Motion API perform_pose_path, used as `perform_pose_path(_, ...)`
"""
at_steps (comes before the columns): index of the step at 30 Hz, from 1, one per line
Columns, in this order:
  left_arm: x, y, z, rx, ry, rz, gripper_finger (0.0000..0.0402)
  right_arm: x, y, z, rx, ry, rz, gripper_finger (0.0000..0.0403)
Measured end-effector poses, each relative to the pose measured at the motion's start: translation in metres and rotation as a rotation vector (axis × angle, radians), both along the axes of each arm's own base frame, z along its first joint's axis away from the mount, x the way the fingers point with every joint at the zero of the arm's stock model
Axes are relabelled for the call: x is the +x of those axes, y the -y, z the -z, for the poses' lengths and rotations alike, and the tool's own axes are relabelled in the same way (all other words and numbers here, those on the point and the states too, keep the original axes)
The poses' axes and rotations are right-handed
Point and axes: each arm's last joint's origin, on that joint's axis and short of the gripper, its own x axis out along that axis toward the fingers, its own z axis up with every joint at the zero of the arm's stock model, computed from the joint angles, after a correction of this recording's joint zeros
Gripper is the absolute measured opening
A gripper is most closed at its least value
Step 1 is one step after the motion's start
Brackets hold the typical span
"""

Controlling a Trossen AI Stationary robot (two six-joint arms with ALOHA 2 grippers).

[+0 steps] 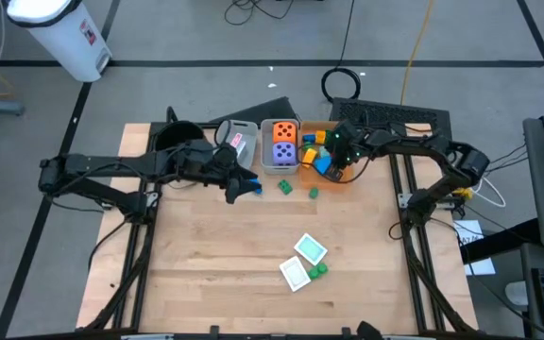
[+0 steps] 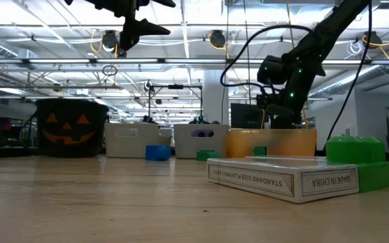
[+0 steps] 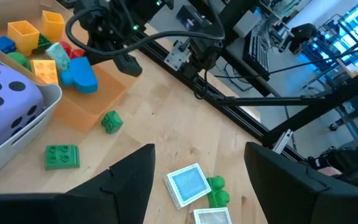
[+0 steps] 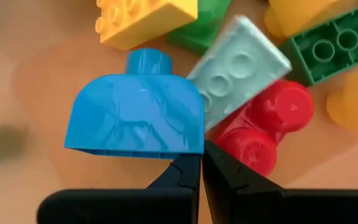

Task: Pick & Place Toys
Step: Put the bottom blue game piece into the orange bin, then put the blue game piece into the orange bin

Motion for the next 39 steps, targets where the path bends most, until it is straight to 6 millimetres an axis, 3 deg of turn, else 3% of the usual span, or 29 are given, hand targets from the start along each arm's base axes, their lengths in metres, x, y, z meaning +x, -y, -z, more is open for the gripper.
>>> perform_pose_path(9, 0.000, 0.000, 0.000, 0.019, 0.000, 0.005, 0.0255, 0.000, 0.003, -0.003, -0.028, 0.023, -0.006, 0.0012)
perform_pose_path(18, 0.000, 0.000, 0.000, 0.033, 0.001, 0.008, 0.0255, -0.001, 0.002, -0.016, -0.071, 0.072, -0.007, 0.0109)
perform_pose_path(26, 0.001, -0.006, -0.004, 0.047, 0.046, -0.011, 0.0255, -0.012, -0.008, -0.064, -0.207, 0.251, 0.006, 0.0170)
perform_pose_path(34, -0.010, -0.014, -0.030, 0.083, 0.128, -0.030, 0.0255, -0.025, -0.023, -0.124, -0.274, 0.656, 0.173, 0.0175)
perform_pose_path(39, -0.028, -0.016, -0.049, 0.104, 0.186, -0.048, 0.0255, -0.032, -0.031, -0.142, -0.143, 0.868, 0.337, 0.0170)
